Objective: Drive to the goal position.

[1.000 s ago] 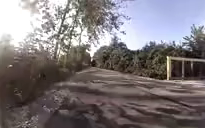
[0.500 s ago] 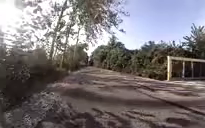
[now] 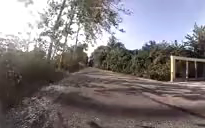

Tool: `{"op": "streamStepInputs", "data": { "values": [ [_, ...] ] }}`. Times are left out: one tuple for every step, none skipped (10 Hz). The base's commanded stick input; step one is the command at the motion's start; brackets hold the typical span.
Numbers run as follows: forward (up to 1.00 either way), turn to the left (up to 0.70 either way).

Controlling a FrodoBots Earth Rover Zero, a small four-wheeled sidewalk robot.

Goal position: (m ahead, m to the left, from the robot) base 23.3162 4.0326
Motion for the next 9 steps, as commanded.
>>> {"op": "streamStepInputs", "data": {
  "values": [
    [0.70, 0.00],
    [0.70, 0.00],
    [0.70, 0.00],
    [0.70, 0.00],
    [0.70, 0.00],
    [0.70, 0.00],
    [0.70, 0.00],
    [0.70, 0.00],
    [0.70, 0.00]
  ]
}}
